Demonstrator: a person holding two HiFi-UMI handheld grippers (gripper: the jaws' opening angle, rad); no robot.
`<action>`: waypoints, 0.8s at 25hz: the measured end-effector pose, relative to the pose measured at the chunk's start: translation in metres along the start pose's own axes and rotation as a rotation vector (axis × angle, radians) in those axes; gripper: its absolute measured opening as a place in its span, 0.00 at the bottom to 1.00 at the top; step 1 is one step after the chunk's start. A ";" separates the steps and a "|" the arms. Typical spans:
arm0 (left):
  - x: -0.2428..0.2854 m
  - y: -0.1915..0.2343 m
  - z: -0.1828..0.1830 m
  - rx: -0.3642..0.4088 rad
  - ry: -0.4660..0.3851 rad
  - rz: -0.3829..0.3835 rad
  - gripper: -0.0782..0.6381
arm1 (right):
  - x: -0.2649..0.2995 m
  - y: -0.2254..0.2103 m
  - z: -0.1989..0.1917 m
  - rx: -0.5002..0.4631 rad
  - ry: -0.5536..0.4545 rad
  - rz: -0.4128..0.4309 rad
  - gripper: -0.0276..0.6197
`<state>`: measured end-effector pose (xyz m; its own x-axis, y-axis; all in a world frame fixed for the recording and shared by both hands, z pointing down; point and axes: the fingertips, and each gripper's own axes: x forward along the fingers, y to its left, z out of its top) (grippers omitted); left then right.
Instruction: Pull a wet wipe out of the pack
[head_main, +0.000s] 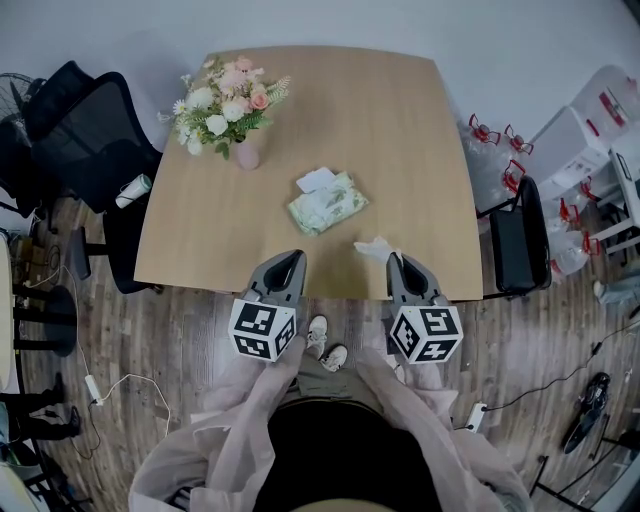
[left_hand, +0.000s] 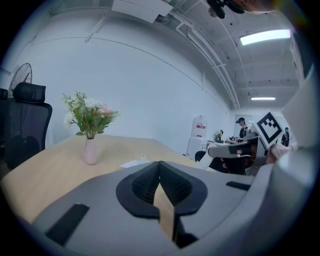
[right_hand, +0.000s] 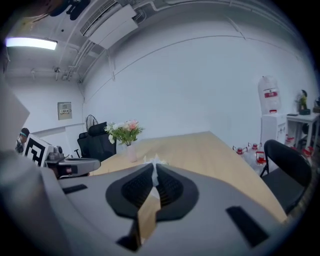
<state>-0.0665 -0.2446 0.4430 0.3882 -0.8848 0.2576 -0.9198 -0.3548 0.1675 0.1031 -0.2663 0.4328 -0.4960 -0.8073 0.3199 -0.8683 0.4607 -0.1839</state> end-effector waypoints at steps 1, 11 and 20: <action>0.001 0.001 0.001 0.005 0.001 -0.001 0.12 | 0.000 0.000 0.002 0.003 0.000 0.005 0.06; 0.003 0.003 0.007 0.024 0.006 -0.030 0.12 | 0.003 0.004 0.012 -0.004 0.006 0.010 0.06; 0.007 0.005 0.005 0.010 0.014 -0.036 0.12 | 0.009 0.009 0.011 -0.011 0.019 0.018 0.06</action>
<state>-0.0687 -0.2537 0.4407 0.4217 -0.8673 0.2645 -0.9057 -0.3893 0.1677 0.0906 -0.2737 0.4237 -0.5114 -0.7917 0.3342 -0.8591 0.4792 -0.1796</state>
